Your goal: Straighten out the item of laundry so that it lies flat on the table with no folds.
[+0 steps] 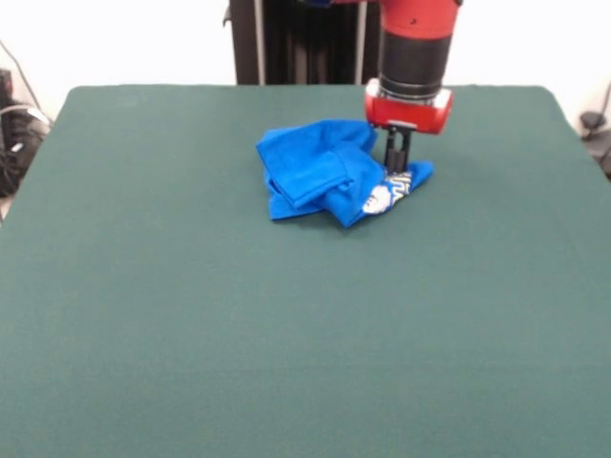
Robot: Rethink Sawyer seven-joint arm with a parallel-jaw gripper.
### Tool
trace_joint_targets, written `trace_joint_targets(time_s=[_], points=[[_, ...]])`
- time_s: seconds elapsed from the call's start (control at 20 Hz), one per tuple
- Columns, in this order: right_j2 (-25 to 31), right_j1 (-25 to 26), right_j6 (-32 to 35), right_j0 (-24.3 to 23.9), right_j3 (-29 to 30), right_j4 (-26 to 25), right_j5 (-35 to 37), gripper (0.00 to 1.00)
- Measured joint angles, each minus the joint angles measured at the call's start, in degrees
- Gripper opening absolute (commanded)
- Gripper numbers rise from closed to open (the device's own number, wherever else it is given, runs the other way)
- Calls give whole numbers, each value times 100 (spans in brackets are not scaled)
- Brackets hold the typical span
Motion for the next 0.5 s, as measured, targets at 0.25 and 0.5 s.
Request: trace_joint_targets(time_s=[0.25,0.5], points=[[-521,107,4,680,-120,708,-2,0],[-639,141,56,1288,-122,1637,-5,0]])
